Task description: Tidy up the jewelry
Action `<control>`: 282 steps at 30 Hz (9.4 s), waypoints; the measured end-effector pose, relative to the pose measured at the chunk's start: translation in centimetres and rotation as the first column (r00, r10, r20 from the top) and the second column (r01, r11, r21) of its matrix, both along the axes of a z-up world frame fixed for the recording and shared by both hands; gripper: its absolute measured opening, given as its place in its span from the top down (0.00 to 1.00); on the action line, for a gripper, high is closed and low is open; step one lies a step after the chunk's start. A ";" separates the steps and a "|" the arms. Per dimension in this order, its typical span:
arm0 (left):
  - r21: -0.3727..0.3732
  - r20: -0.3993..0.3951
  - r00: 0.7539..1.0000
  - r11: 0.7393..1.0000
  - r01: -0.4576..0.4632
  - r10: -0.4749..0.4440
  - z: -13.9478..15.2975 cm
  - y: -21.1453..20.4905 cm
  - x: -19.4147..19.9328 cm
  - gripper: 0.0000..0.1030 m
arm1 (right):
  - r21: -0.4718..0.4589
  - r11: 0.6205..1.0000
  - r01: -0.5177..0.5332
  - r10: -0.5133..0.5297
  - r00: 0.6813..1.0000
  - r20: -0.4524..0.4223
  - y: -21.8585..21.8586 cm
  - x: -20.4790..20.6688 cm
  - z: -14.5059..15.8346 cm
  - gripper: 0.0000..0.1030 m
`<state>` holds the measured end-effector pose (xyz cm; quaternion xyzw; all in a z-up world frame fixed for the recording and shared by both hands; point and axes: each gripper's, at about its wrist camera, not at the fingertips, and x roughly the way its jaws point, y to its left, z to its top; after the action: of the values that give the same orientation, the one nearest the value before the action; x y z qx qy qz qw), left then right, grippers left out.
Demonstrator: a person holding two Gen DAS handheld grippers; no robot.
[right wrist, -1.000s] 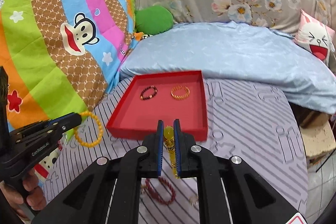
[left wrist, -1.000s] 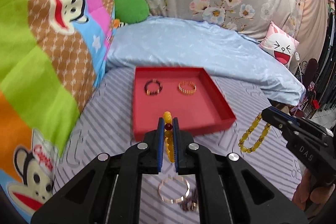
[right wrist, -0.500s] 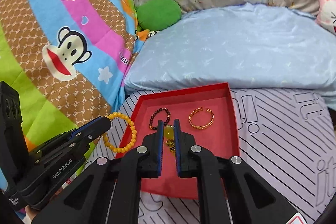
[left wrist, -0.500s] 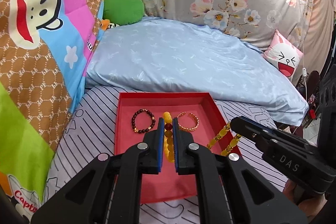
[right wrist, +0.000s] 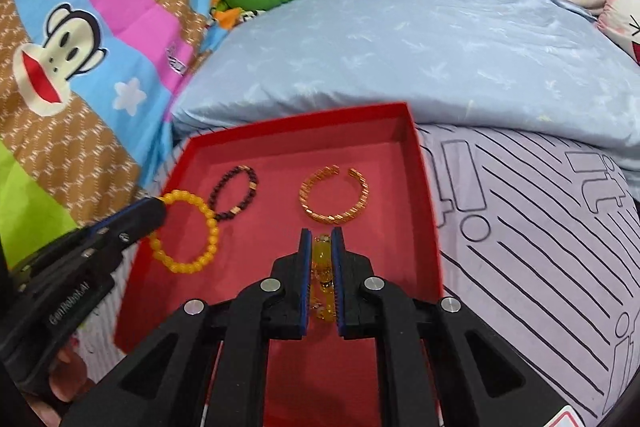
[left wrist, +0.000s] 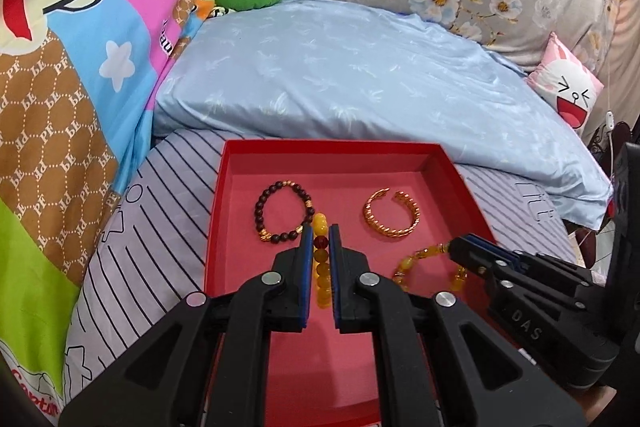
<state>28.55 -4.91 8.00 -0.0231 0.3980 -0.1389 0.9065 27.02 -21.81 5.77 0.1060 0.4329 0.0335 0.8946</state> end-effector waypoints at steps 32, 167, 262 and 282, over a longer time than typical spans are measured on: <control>0.089 0.130 0.988 0.992 -0.095 0.083 1.8 4.1 -14.4 0.44 | -0.137 0.991 -0.010 0.031 0.988 0.152 1.8 -16.7 3.2 0.61; 0.043 -0.002 0.999 0.998 -0.035 0.036 -1.4 5.2 -18.6 0.44 | -0.124 0.992 -0.023 0.038 0.992 0.120 3.0 -19.9 3.2 0.93; -0.005 -0.052 0.999 1.000 0.014 -0.015 -4.6 3.8 -20.8 0.28 | -0.090 0.994 0.062 -0.058 0.997 0.049 -0.1 -23.0 -1.1 0.60; -0.169 -0.161 0.975 0.978 0.125 -0.153 -7.4 2.2 -23.1 0.82 | -0.047 0.997 0.065 -0.066 0.998 -0.007 0.0 -27.4 -3.3 0.60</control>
<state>5.44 -2.75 0.59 -0.0788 0.4638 -0.2308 0.8517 -0.37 -21.81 2.44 0.0995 0.4337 -0.0063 0.8955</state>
